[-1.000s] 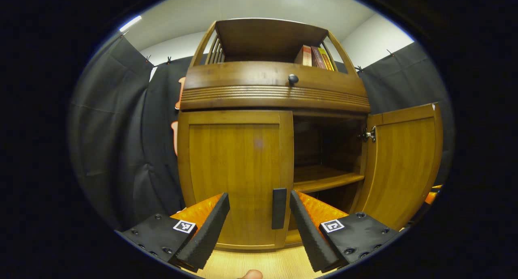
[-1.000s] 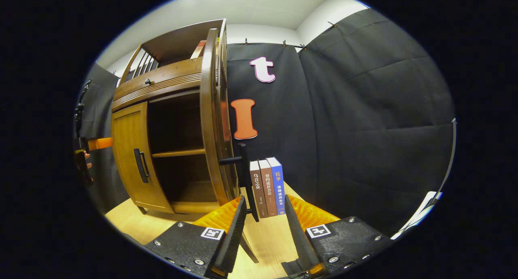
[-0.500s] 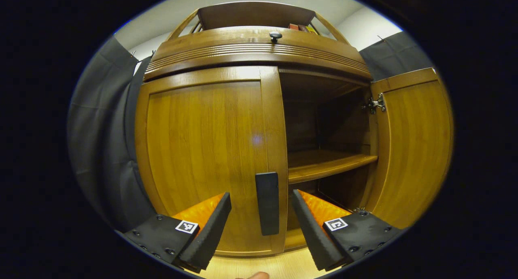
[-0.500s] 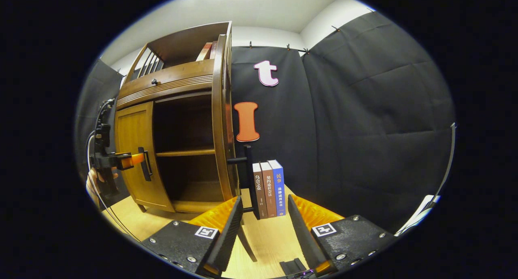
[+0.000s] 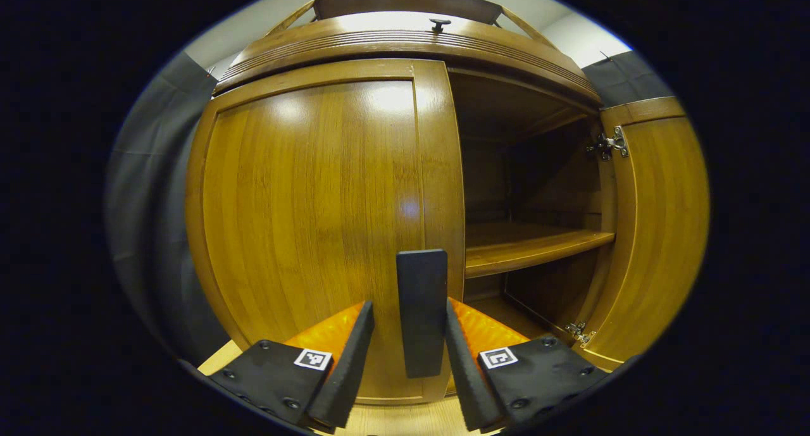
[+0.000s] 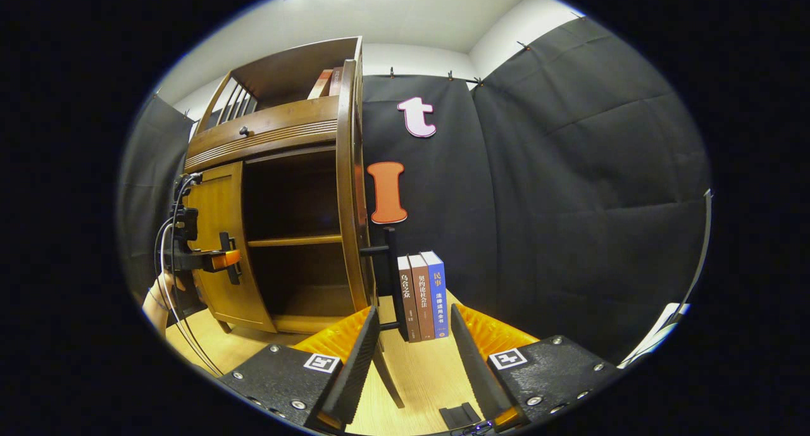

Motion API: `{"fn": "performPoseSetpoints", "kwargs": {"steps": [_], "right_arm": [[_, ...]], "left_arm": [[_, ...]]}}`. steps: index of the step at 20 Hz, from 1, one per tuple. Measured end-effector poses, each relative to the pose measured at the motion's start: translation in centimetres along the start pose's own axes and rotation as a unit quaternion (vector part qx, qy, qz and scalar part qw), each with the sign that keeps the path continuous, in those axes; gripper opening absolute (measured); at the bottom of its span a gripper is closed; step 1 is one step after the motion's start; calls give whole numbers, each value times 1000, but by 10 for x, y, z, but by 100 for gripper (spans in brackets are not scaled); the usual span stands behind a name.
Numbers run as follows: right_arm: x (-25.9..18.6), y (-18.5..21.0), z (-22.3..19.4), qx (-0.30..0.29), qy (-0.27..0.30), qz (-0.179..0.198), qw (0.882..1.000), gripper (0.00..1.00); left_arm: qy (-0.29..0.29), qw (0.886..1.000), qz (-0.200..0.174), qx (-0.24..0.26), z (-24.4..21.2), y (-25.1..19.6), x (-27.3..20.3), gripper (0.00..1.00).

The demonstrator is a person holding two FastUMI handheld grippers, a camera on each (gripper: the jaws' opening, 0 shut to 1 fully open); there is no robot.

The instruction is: Open the right door of the double-door shoe cabinet with the right hand, and open the left door with the left hand.

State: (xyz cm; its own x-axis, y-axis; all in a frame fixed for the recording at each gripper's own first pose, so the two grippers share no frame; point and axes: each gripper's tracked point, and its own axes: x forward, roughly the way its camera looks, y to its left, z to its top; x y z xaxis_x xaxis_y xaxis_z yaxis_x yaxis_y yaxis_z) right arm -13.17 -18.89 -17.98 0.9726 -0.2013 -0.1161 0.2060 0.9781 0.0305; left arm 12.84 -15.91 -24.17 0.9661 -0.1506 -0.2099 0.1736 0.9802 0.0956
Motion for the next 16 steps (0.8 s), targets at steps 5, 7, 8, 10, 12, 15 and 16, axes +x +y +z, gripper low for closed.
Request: {"fn": "performPoseSetpoints", "kwargs": {"steps": [5,7,8,10,12,15,16], "right_arm": [[-2,-1,-1,-3,-6,-8,1000,71],[-5,0,0,0,-10,-11,1000,71],[-8,2,0,2,-12,-10,1000,71],[-10,6,1,-1,-12,-10,1000,71],[-13,10,4,-3,-15,-8,1000,71],[-16,20,8,-5,-17,-2,1000,71],[-16,24,9,-8,-17,-1,1000,71]], "left_arm": [[4,1000,-7,2,-3,-10,1,42],[4,1000,-7,-9,-3,-10,-1,39],[5,1000,-10,-11,-3,-9,-3,35],[9,1000,-21,-9,-3,-10,-10,33],[7,999,-34,-2,-4,-11,-27,33],[8,999,-53,-6,-5,-7,-55,32],[11,998,-59,-9,-5,-6,-64,33]]}}
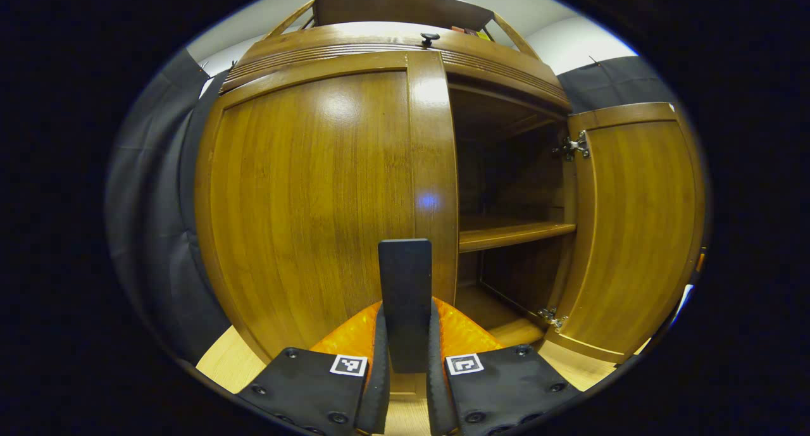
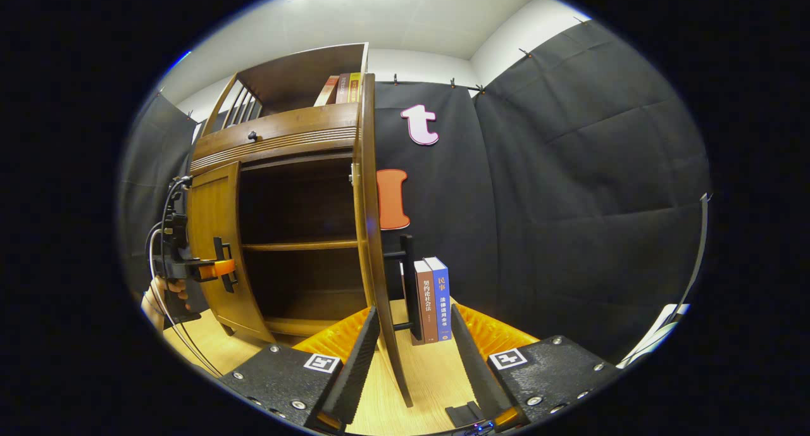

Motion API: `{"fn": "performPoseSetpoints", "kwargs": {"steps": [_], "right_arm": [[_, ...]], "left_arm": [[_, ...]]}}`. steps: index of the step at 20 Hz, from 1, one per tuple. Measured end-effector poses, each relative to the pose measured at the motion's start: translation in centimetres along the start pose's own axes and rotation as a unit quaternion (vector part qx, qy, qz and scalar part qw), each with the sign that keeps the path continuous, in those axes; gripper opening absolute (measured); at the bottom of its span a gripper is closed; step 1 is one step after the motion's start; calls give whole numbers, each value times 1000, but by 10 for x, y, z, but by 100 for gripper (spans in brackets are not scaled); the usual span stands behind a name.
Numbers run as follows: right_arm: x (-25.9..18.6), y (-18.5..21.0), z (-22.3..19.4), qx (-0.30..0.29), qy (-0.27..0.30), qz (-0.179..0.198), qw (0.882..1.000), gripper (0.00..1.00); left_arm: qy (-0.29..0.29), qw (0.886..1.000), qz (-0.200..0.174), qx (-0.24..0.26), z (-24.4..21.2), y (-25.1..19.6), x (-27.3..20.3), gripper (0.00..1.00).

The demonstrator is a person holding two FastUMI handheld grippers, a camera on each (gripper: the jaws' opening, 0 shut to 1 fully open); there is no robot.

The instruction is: Open the right door of the double-door shoe cabinet with the right hand, and open the left door with the left hand.

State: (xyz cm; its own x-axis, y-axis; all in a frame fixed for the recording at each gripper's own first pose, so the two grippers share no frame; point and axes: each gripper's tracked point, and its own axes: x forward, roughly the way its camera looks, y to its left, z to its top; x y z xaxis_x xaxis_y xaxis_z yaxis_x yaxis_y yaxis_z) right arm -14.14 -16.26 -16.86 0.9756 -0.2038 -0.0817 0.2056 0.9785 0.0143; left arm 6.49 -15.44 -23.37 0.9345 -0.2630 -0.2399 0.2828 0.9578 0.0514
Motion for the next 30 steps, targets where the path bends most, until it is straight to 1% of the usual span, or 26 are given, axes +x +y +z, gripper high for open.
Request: {"fn": "performPoseSetpoints", "kwargs": {"steps": [3,6,10,13,18,22,29,30], "right_arm": [[-2,14,4,-6,-2,10,1000,71],[-2,29,8,-8,-3,20,1000,71],[-2,43,10,-13,-5,29,999,71],[-1,52,7,-16,-2,37,999,71],[5,63,7,-13,1,47,999,71],[8,68,7,-14,2,51,999,71],[12,82,8,-23,3,62,998,71],[14,86,9,-22,2,64,998,71]], "left_arm": [[4,1000,-18,-2,-1,6,-28,30],[4,999,-32,-4,-1,11,-51,33],[4,999,-43,-4,-3,19,-74,33],[1,999,-40,3,-3,28,-93,33],[-3,999,-36,1,-1,47,-119,30],[-2,1000,-21,7,-2,64,-138,31],[1,1000,5,-6,-3,89,-162,29],[-3,1000,6,-7,-2,92,-165,32]]}}
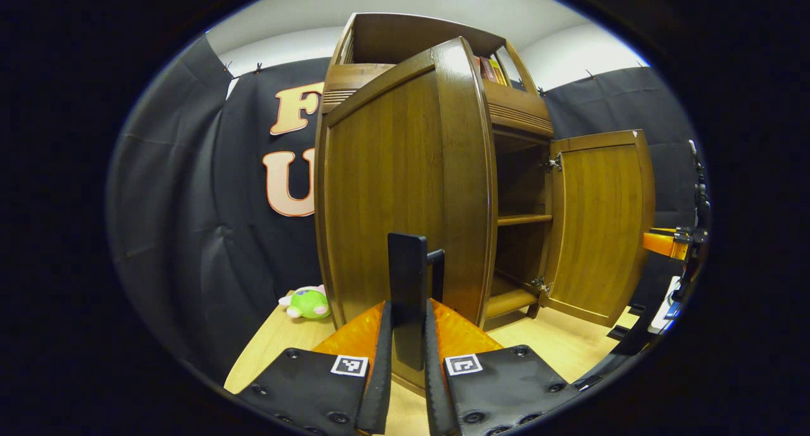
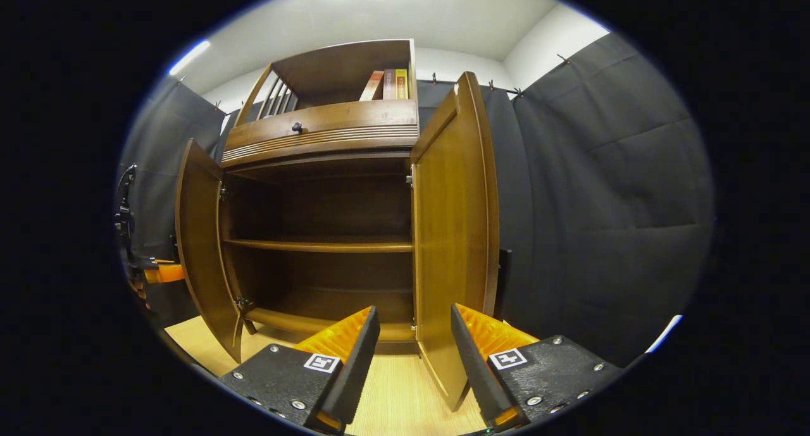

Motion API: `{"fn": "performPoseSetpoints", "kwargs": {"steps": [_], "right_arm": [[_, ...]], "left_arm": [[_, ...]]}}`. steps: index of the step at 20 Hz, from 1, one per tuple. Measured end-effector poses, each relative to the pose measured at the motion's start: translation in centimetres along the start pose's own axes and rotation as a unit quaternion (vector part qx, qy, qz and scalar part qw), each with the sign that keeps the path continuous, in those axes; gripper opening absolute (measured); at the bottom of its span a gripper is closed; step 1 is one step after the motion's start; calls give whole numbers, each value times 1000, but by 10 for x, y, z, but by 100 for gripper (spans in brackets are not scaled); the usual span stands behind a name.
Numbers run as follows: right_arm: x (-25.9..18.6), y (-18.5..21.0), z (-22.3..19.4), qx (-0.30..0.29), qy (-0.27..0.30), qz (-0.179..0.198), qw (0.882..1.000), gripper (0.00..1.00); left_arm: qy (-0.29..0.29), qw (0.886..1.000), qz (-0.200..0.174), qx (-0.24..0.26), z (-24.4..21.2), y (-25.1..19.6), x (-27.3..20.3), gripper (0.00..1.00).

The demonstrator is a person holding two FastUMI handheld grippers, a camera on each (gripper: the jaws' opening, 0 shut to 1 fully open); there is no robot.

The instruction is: Open the right door of the double-door shoe cabinet with the right hand, and open the left door with the left hand.

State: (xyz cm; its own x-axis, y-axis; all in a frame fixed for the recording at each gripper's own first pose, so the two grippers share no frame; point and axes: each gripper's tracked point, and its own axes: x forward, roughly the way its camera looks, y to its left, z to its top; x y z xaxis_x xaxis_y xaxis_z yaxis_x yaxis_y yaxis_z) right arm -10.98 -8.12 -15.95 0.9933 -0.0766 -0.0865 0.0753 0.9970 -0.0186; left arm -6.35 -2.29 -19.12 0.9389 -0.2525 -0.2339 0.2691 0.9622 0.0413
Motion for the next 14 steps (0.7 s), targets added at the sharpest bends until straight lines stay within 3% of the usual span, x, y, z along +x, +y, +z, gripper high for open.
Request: {"fn": "performPoseSetpoints", "kwargs": {"steps": [1,2,14], "right_arm": [[1,4,2,2,0,3,1000,71],[2,7,3,4,1,6,1000,71],[19,32,0,2,5,22,1000,71]], "left_arm": [[1,1000,2,-3,0,4,-3,32],[1,1000,5,-2,0,8,-5,24],[0,999,49,5,-3,52,-26,23]]}}
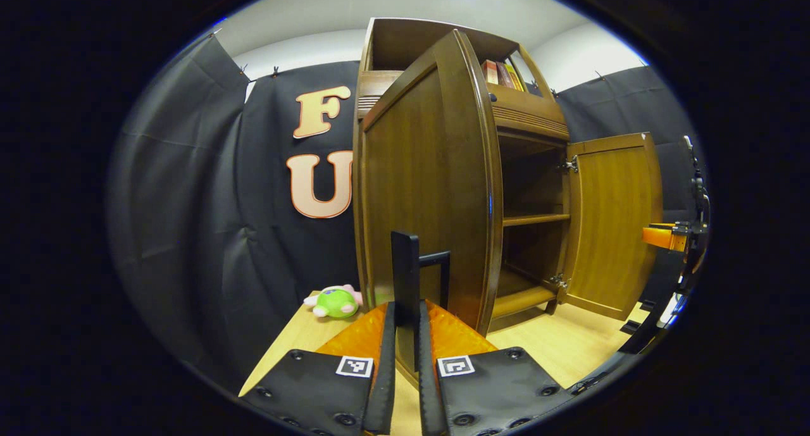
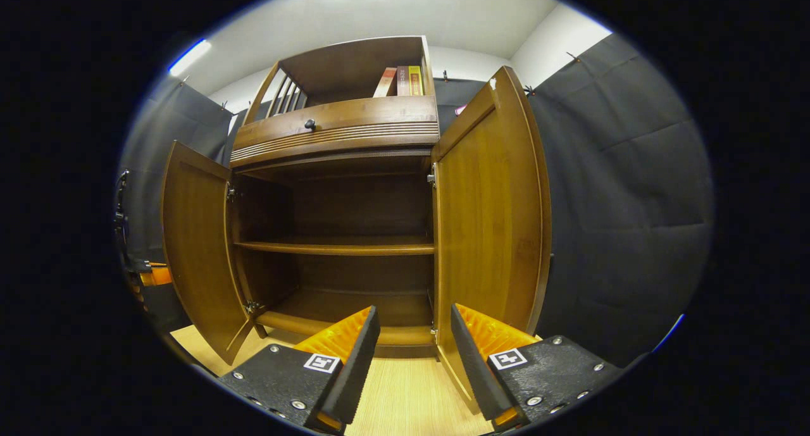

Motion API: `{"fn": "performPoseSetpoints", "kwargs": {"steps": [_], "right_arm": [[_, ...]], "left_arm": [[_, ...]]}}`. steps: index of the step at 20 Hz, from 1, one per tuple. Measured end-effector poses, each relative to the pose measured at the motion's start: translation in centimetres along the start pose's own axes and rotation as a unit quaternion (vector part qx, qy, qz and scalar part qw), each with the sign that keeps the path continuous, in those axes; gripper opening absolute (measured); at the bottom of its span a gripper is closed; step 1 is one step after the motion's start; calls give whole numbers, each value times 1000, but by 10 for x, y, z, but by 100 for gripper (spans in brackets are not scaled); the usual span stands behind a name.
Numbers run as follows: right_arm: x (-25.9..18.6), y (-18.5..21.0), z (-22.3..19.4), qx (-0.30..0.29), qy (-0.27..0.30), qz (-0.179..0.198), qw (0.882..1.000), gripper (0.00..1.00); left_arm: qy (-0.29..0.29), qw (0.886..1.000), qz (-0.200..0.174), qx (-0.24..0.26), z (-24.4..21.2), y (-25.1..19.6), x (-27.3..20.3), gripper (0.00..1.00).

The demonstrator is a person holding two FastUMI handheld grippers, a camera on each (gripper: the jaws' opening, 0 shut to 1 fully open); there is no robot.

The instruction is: Open the right door of the double-door shoe cabinet with the right hand, and open the left door with the left hand.

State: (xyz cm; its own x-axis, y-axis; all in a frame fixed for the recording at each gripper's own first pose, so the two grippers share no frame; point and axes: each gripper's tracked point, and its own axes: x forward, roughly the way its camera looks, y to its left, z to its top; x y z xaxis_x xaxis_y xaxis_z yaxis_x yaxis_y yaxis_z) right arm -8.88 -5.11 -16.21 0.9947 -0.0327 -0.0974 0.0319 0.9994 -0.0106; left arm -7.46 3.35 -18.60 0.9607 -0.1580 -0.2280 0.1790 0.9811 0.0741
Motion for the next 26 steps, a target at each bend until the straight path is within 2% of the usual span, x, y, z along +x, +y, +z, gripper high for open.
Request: {"fn": "performPoseSetpoints", "kwargs": {"steps": [1,4,9,11,14,15,17,26], "right_arm": [[1,0,1,1,0,2,1000,71],[2,3,0,4,0,6,1000,71],[5,8,-1,-5,2,16,1000,71],[12,16,4,-5,1,19,1000,71],[21,24,6,-1,0,24,1000,71],[22,24,5,-1,1,24,1000,71],[26,27,3,-3,5,24,1000,71],[40,39,-5,1,12,30,999,71]], "left_arm": [[-8,1000,3,-4,2,6,0,19],[-9,1000,6,-13,0,17,-3,17],[-6,999,32,-14,-3,42,-2,17],[-6,999,32,-16,-5,45,-2,13],[-5,1000,29,-9,-3,44,-2,15],[-5,1000,28,-8,-4,45,-1,12],[-5,1000,27,-12,-4,47,1,15],[-3,999,27,-17,-3,57,0,11]]}}
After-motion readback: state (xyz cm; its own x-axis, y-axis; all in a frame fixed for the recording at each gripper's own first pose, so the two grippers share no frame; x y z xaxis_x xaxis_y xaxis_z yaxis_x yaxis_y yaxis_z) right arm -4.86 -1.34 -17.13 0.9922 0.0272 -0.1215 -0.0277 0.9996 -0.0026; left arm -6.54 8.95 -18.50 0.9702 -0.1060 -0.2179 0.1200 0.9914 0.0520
